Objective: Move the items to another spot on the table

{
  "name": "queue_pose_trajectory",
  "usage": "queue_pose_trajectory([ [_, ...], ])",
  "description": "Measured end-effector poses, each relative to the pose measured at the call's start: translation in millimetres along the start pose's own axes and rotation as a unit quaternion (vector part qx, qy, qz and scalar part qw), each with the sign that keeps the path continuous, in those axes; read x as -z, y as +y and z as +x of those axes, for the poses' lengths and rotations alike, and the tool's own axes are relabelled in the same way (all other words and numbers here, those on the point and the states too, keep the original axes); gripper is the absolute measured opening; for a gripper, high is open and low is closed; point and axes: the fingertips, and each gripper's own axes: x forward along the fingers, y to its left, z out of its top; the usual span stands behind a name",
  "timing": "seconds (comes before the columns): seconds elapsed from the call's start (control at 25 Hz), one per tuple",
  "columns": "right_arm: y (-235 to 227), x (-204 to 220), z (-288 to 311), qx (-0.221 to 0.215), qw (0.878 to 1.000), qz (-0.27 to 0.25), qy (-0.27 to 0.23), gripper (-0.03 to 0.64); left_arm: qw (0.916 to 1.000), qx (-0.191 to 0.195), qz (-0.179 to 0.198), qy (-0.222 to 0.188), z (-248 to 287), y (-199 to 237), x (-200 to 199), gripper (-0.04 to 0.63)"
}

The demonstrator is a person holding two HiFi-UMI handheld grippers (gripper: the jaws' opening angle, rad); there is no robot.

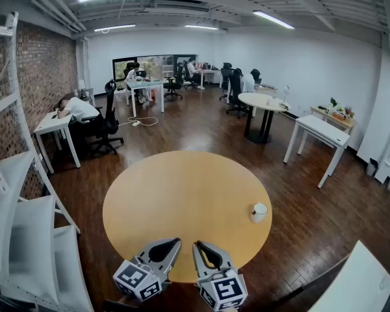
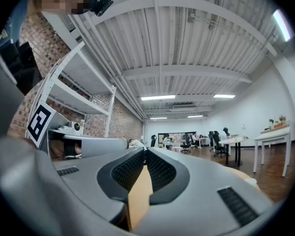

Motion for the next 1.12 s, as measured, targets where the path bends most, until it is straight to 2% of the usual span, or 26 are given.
queue_pose_trajectory([
  [0.2, -15.4, 6.3, 5.2, 0.009, 1.000, 0.003, 0.003, 0.045, 1.0000, 0.003, 0.002, -0.004, 18.5, 4.0, 6.2, 0.003],
  [0.24, -19.3, 9.6, 5.3, 0.010, 1.000, 0.005, 0.012, 0.105, 1.0000, 0.006, 0.004, -0.005, 24.5, 3.1, 8.4, 0.003],
  [0.28, -24.9, 13.1, 4.7, 0.012, 1.000, 0.004, 0.020, 0.135, 0.9999, 0.010, 0.004, -0.006, 32.1, 1.7, 11.2, 0.003],
  [0.32, -33.7, 16.6, 3.8, 0.018, 1.000, 0.001, 0.022, 0.135, 0.9999, 0.013, 0.002, -0.007, 41.0, 0.0, 14.3, 0.003],
  [0.48, -81.0, 31.3, 0.2, 0.049, 0.999, -0.015, 0.015, 0.135, 0.9998, 0.018, 0.002, -0.012, 81.6, -8.4, 28.0, 0.003],
  [0.6, -129.0, 35.5, 0.3, 0.072, 0.997, -0.010, 0.008, 0.161, 0.9997, 0.023, 0.005, -0.009, 119.2, -16.2, 39.0, 0.003],
  [0.76, -189.9, 46.5, 5.0, 0.091, 0.996, -0.006, 0.011, 0.164, 0.9997, 0.023, -0.003, -0.004, 175.8, -23.5, 59.1, 0.003],
  [0.84, -216.7, 52.4, 6.4, 0.102, 0.995, -0.006, 0.009, 0.206, 0.9997, 0.024, 0.000, -0.002, 203.6, -31.5, 72.4, 0.003],
  [1.12, -305.8, 91.4, 12.3, 0.127, 0.991, 0.002, 0.039, 0.236, 0.9992, 0.029, -0.016, 0.023, 288.4, -42.1, 114.3, 0.002],
])
